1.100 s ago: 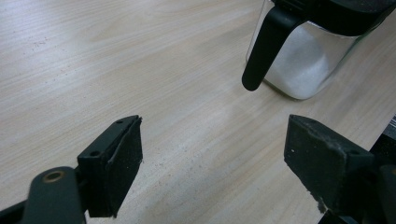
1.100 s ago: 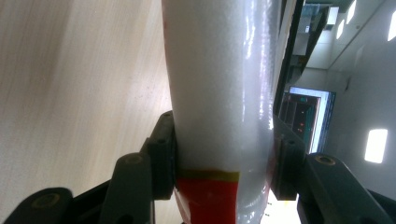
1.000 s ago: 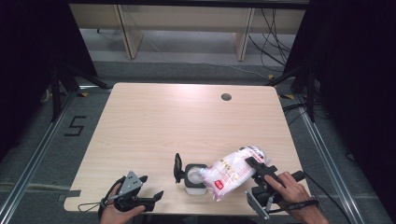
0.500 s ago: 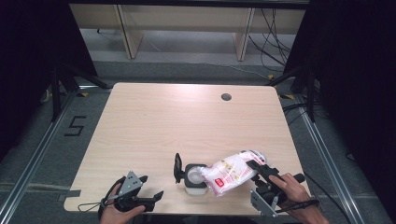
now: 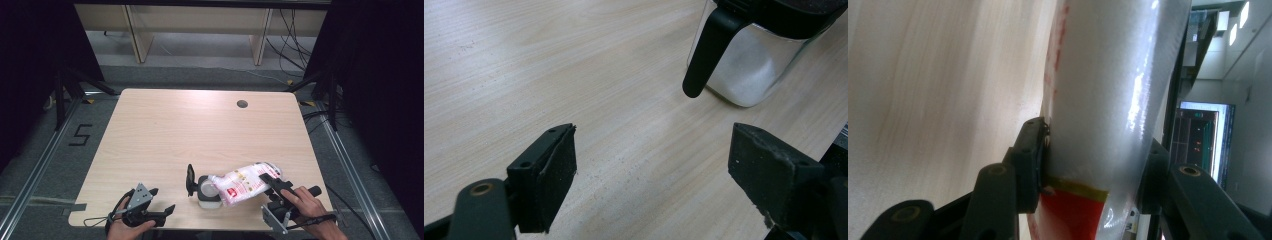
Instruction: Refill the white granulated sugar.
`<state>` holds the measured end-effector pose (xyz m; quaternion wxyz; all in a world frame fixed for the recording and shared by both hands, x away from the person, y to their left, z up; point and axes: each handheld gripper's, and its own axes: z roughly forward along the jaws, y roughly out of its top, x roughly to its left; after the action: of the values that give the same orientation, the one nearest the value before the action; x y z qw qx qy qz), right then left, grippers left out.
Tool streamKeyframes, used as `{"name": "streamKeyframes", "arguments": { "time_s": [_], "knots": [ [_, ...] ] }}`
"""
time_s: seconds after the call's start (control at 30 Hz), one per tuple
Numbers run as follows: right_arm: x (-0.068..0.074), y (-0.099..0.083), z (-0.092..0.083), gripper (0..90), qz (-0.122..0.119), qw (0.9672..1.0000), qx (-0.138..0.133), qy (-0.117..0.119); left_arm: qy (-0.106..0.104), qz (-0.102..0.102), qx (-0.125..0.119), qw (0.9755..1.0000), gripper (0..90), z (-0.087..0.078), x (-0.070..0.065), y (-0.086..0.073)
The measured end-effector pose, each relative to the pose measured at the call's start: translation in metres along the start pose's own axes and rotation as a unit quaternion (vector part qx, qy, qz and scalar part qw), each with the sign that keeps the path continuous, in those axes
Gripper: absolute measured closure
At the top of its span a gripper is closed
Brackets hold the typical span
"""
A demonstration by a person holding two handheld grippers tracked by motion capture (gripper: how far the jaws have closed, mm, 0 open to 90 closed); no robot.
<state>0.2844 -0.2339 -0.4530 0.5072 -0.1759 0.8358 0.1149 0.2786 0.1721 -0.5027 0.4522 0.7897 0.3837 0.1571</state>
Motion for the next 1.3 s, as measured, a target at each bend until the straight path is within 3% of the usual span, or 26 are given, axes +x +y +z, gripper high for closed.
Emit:
{"name": "streamKeyframes", "arguments": {
  "time_s": [0.13, 0.2, 0.27, 0.4, 0.43, 0.53, 0.57, 0.67, 0.73, 0.77, 0.8, 0.83, 0.9, 0.93, 0.97, 1.0, 1.03, 1.07, 1.1, 1.13, 1.17, 1.2, 1.23, 1.27, 1.3],
  "knots": [
    [-0.001, 0.000, 0.002, 57.6, -0.013, 0.9999, -0.011, -0.001, 0.001, 0.002, 0.004, 1.0000, 18.8, 0.000, 0.000, 0.000],
    [0.001, 0.000, 0.003, 57.8, 0.000, 1.0000, -0.007, 0.005, 0.001, 0.002, 0.003, 1.0000, 18.8, 0.000, 0.000, 0.000],
    [-0.001, -0.001, 0.005, 57.9, -0.009, 0.9998, -0.015, 0.002, 0.000, -0.003, -0.003, 1.0000, 18.8, 0.000, 0.000, 0.000],
    [0.001, -0.003, 0.008, 58.4, 0.003, 0.9999, -0.013, 0.010, 0.000, -0.003, -0.003, 1.0000, 18.8, 0.000, 0.000, 0.000],
    [0.002, -0.003, 0.009, 58.7, 0.013, 0.9997, -0.014, 0.013, 0.000, 0.013, 0.003, 0.9999, 18.8, -0.001, 0.002, 0.001],
    [0.003, -0.005, 0.009, 59.7, 0.011, 0.9996, -0.023, 0.012, 0.000, 0.013, 0.003, 0.9999, 18.8, -0.001, 0.002, 0.001],
    [0.004, -0.008, 0.009, 60.1, 0.036, 0.9987, -0.029, 0.020, 0.000, 0.014, 0.004, 0.9999, 18.8, -0.001, 0.002, 0.001],
    [0.005, -0.010, 0.012, 60.5, 0.044, 0.9979, -0.041, 0.024, 0.000, 0.015, 0.005, 0.9999, 18.8, -0.001, 0.002, 0.001],
    [0.007, -0.013, 0.013, 60.7, 0.064, 0.9966, -0.043, 0.031, -0.001, 0.008, -0.002, 1.0000, 18.8, 0.000, 0.001, 0.001],
    [0.010, -0.015, 0.014, 60.8, 0.085, 0.9947, -0.048, 0.032, -0.001, 0.008, -0.002, 1.0000, 18.8, -0.001, 0.001, 0.001],
    [0.006, -0.016, 0.015, 60.9, 0.064, 0.9958, -0.058, 0.032, -0.001, 0.008, -0.002, 1.0000, 18.8, -0.001, 0.001, 0.001],
    [0.007, -0.017, 0.014, 61.1, 0.074, 0.9952, -0.058, 0.027, -0.001, 0.008, -0.002, 1.0000, 18.8, -0.001, 0.001, 0.001],
    [0.010, -0.022, 0.015, 61.5, 0.108, 0.9905, -0.075, 0.040, 0.000, 0.013, 0.003, 0.9999, 18.8, -0.002, 0.002, 0.001],
    [0.013, -0.024, 0.015, 61.6, 0.137, 0.9862, -0.081, 0.046, 0.000, 0.001, 0.006, 1.0000, 18.8, -0.002, 0.000, 0.001],
    [0.010, -0.028, 0.017, 61.8, 0.118, 0.9874, -0.096, 0.044, 0.004, 0.007, 0.003, 1.0000, 18.8, -0.002, 0.001, 0.001],
    [0.010, -0.031, 0.018, 62.1, 0.127, 0.9848, -0.109, 0.048, 0.012, 0.031, 0.001, 0.9994, 18.8, -0.002, 0.005, 0.002],
    [0.011, -0.033, 0.018, 62.4, 0.148, 0.9807, -0.117, 0.050, 0.007, 0.000, 0.002, 1.0000, 18.8, -0.002, 0.001, 0.001],
    [0.011, -0.033, 0.018, 62.4, 0.148, 0.9807, -0.117, 0.050, 0.007, 0.000, 0.002, 1.0000, 18.8, -0.002, 0.001, 0.001],
    [0.015, -0.037, 0.018, 62.9, 0.197, 0.9702, -0.128, 0.058, 0.033, 0.238, 0.011, 0.9706, 18.7, -0.006, 0.031, 0.018],
    [0.015, -0.037, 0.018, 62.9, 0.197, 0.9702, -0.128, 0.058, 0.033, 0.238, 0.011, 0.9706, 18.8, -0.006, 0.031, 0.018],
    [0.016, -0.040, 0.017, 63.2, 0.229, 0.9620, -0.135, 0.064, -0.003, 0.296, 0.018, 0.9550, 18.8, -0.004, 0.036, 0.024],
    [0.017, -0.041, 0.018, 63.3, 0.237, 0.9590, -0.141, 0.063, -0.004, 0.293, 0.013, 0.9561, 18.8, -0.004, 0.035, 0.024],
    [0.017, -0.042, 0.018, 63.3, 0.243, 0.9571, -0.144, 0.064, 0.000, 0.271, 0.009, 0.9625, 18.8, -0.004, 0.033, 0.021],
    [0.018, -0.043, 0.017, 63.4, 0.253, 0.9545, -0.145, 0.062, 0.003, 0.021, -0.001, 0.9998, 18.8, -0.003, 0.003, 0.002],
    [0.018, -0.045, 0.017, 63.4, 0.258, 0.9529, -0.147, 0.061, 0.002, 0.001, -0.003, 1.0000, 18.8, -0.003, 0.000, 0.001]
  ]
}}
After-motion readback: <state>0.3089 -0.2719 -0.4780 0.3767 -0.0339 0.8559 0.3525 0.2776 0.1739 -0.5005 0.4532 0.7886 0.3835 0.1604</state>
